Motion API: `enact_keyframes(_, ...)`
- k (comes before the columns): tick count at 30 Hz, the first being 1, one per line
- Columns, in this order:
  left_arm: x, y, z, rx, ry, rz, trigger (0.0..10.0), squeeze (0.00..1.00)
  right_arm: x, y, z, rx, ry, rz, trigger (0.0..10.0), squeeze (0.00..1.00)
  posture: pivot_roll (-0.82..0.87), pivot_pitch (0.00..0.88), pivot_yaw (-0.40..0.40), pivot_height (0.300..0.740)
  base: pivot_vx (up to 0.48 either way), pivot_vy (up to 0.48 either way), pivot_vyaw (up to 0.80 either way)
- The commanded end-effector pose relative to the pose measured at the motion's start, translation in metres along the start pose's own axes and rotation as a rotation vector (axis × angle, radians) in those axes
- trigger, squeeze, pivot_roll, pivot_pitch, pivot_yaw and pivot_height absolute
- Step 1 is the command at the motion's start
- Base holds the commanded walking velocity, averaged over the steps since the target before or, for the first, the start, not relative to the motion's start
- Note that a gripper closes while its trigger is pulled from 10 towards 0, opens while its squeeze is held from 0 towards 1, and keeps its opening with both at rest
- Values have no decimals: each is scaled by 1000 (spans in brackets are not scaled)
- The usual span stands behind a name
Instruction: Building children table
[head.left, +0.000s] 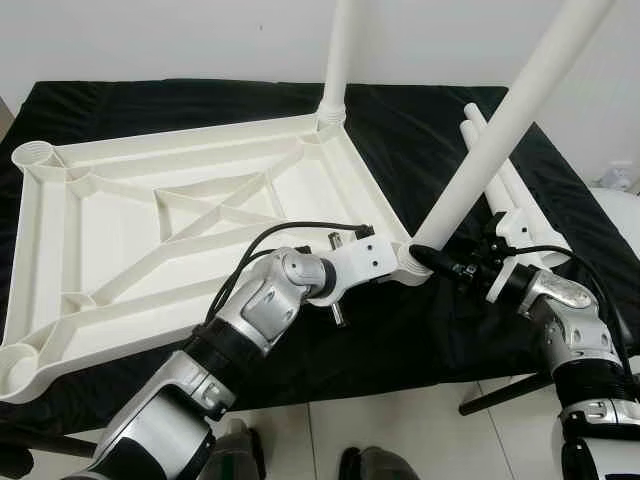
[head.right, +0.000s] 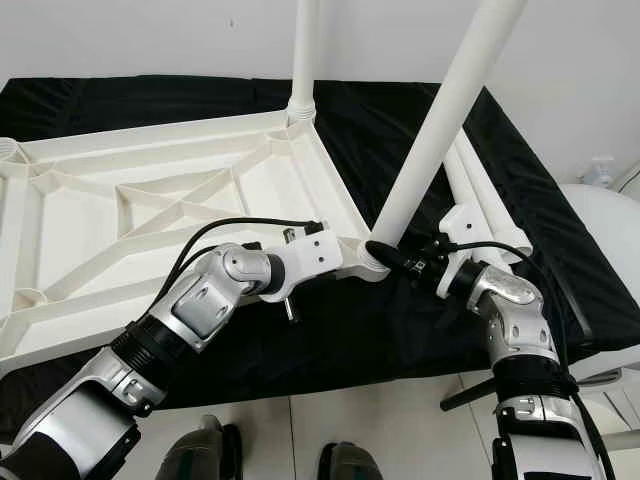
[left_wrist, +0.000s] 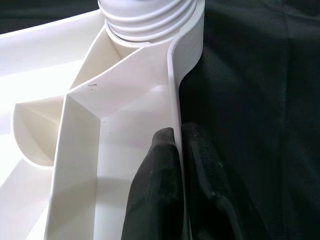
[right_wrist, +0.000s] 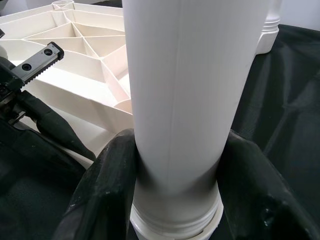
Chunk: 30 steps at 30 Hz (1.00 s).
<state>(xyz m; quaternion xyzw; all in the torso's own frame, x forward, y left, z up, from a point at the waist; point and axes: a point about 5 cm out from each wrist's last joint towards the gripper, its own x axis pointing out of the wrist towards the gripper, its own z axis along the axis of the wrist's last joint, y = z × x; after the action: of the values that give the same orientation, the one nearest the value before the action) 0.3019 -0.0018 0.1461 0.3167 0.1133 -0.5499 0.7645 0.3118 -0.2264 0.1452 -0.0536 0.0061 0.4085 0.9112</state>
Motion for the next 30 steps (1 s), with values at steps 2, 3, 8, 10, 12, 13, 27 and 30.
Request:
enact_keyframes(2, 2, -2, 16, 54, -62, -17, 10000, 0, -2, -2, 1, 8, -11, -13, 0, 0, -50, 50, -34, 740, 0, 0, 0)
enact_keyframes(3, 2, -3, 16, 56, -62, -19, 10000, 0, 0, 1, 0, 11, -13, -5, 0, 0, -50, 49, -32, 740, 0, 0, 0)
enact_keyframes(8, 3, -4, 16, 57, -61, -22, 10000, 0, 2, 5, -2, 19, -10, -25, 10000, 0, -48, 47, -39, 740, 0, 0, 0)
enact_keyframes(10, 3, -5, 16, 56, -62, -22, 10000, 0, 4, 9, -2, 27, -28, -46, 10000, 0, -47, 46, -42, 740, 0, 0, 0)
enact_keyframes(12, 3, -6, 16, 54, -62, -23, 10000, 0, 7, 15, 0, 43, -56, -58, 10000, 0, -47, 45, -44, 740, 0, 0, 0)
enact_keyframes(13, 3, -6, 16, 54, -62, -23, 10000, 0, 8, 17, 0, 51, -69, -60, 10000, 0, -46, 45, -44, 740, 0, 0, 0)
enact_keyframes(27, 3, -8, 15, 54, -61, -28, 10000, 0, 33, 49, 15, 73, -186, -220, 10000, 0, -47, 47, -44, 740, 0, 0, 0)
enact_keyframes(30, 3, -8, 15, 54, -62, -29, 10000, 0, 36, 52, 17, 93, -197, -237, 10000, 0, -47, 51, -45, 740, 0, 0, 0)
